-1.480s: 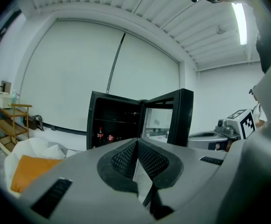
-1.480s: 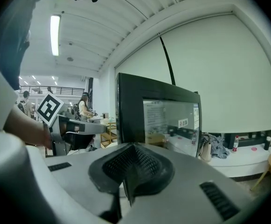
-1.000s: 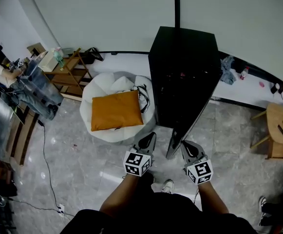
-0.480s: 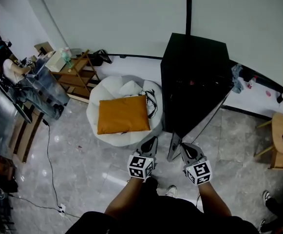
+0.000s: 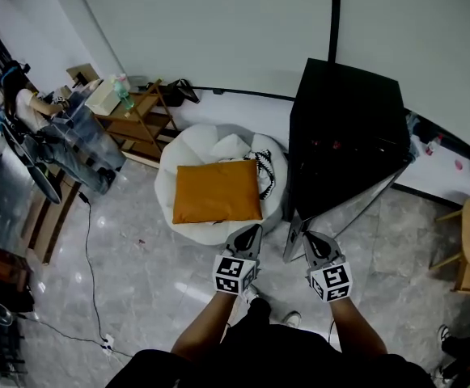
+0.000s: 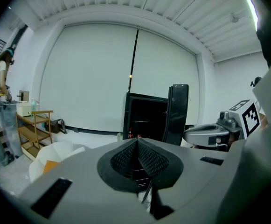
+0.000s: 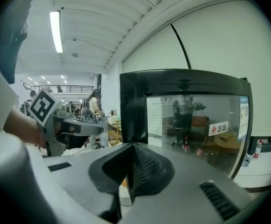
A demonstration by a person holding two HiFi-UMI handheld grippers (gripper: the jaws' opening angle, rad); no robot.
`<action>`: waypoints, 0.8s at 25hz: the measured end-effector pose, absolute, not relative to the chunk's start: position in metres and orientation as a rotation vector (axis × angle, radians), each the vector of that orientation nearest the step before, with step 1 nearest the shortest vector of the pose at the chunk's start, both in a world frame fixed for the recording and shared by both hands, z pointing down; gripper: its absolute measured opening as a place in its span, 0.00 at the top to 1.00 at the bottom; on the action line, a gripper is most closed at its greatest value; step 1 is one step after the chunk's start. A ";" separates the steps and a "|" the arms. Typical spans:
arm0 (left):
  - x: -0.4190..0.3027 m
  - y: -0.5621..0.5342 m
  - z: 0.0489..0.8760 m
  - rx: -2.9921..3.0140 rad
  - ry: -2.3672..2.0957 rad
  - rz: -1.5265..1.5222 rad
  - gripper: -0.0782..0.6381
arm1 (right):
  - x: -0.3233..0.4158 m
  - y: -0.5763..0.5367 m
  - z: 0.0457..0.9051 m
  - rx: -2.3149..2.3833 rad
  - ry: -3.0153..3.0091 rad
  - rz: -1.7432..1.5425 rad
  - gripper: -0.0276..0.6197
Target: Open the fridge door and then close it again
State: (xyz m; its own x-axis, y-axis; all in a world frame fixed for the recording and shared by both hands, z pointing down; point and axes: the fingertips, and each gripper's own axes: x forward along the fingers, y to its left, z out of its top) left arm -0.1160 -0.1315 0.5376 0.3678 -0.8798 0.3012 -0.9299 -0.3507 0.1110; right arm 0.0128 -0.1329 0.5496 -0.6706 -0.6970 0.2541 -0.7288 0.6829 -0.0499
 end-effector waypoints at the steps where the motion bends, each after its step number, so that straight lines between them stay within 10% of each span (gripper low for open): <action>1: -0.121 -0.136 0.538 2.370 -1.608 0.283 0.86 | 0.009 -0.139 0.550 1.164 -2.679 0.217 0.93; 20: -0.167 -0.213 0.546 2.444 -1.496 0.312 0.86 | -0.038 -0.255 0.551 1.340 -2.607 0.097 0.93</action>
